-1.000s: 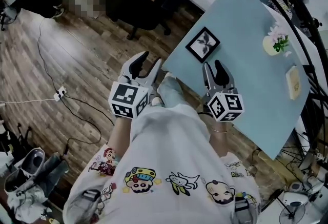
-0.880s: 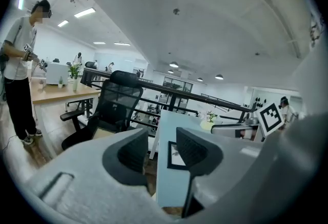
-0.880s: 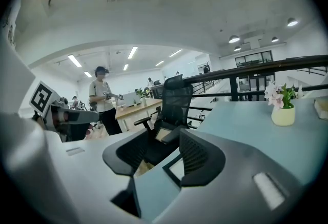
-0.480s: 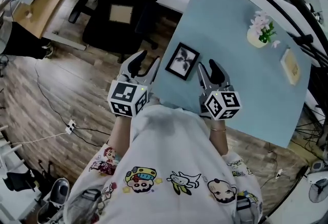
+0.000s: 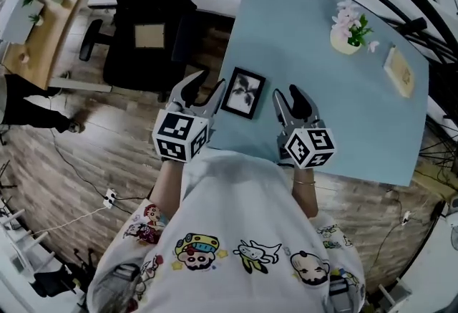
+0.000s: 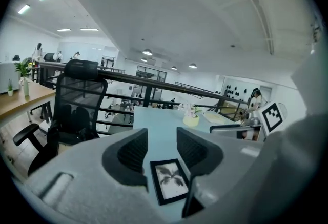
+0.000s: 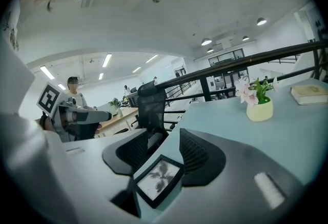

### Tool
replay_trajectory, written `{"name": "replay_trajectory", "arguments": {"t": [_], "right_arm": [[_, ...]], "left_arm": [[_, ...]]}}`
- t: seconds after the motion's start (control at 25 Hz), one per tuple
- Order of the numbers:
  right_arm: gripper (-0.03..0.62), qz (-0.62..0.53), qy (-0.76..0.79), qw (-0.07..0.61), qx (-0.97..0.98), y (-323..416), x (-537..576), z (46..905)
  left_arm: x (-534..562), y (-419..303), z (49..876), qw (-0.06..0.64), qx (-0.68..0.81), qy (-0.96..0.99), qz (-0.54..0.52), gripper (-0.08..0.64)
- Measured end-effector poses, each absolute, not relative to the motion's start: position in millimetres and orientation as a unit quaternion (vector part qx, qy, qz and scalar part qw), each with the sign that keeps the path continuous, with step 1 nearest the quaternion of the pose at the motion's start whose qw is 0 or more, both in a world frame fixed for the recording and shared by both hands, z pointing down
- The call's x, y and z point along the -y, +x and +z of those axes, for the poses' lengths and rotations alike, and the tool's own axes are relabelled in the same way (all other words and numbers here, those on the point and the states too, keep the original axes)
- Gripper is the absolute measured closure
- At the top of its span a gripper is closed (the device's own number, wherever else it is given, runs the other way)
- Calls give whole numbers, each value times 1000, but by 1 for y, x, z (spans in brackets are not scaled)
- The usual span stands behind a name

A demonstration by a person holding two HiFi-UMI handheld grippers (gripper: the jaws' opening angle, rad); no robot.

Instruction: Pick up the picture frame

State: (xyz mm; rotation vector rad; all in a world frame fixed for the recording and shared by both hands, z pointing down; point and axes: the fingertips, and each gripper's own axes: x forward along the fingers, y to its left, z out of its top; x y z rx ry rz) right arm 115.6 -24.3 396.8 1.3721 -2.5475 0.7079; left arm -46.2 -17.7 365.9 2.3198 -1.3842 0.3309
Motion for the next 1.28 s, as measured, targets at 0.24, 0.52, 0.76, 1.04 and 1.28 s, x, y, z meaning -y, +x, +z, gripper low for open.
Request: {"name": "replay_trajectory", "arguments": {"t": [0.24,0.52,0.76,1.04,1.28], "right_arm": [[407,248,505,74,824,119,19,400],[407,266,530,76,802,115,14,411],[407,282,535,85,792,112,13,425],[408,305,529,92,787,104,16,445],[410,325,517,107,785,95,16,470]], "left_arm": [[30,-34,377,218,441,860,135,390],[40,-27,392,229,398,875,152,390],[41,-23,412,250,377,876,166,390],[43,-18,439,269,360,872,193,390],[38,-16,468,285,354,864,217,390]]}}
